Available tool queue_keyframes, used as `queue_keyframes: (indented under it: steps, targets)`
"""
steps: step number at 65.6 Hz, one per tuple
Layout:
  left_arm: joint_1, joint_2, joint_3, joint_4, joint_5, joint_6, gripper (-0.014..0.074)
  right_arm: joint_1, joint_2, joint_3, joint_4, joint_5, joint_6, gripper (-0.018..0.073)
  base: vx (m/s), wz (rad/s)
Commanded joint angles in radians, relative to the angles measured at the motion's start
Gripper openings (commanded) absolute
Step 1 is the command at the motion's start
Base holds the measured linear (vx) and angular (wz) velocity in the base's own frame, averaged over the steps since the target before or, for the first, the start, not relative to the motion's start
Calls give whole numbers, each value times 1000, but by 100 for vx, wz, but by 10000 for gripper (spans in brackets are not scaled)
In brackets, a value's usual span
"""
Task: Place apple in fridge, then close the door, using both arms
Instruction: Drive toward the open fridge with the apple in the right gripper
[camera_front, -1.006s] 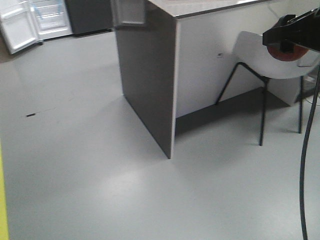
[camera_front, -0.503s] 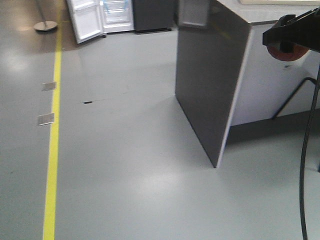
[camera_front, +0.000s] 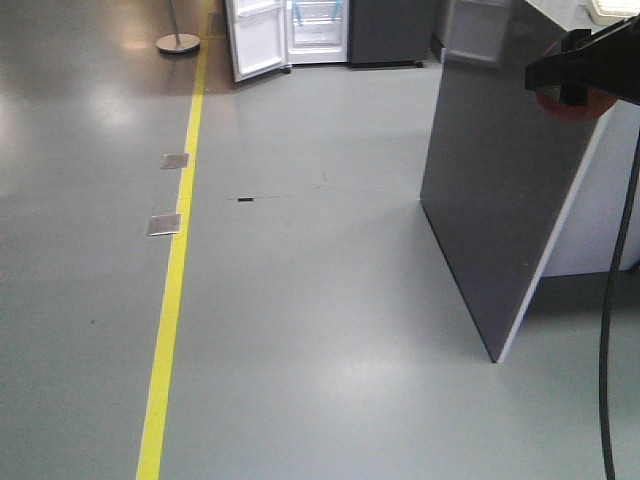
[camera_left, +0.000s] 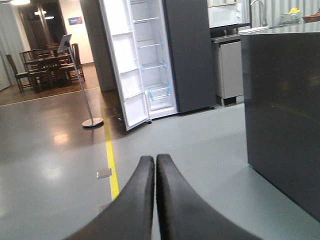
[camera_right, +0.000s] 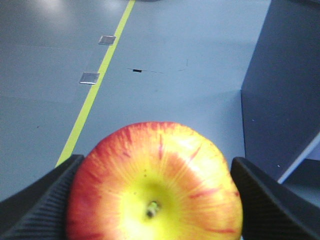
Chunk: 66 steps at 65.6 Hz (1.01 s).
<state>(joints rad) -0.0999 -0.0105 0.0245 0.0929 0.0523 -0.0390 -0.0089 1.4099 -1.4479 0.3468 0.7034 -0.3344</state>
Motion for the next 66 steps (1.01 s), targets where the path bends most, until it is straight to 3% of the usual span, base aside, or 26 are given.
queue_keyframes:
  steps: [1, 66]
  targets:
    - [2, -14, -18, -7, -73, -11, -7, -3, -35, -33, 18, -73, -11, 102, 6, 22]
    - [2, -14, -18, -7, -73, -11, -7, -3, -35, -33, 18, -73, -11, 102, 6, 12]
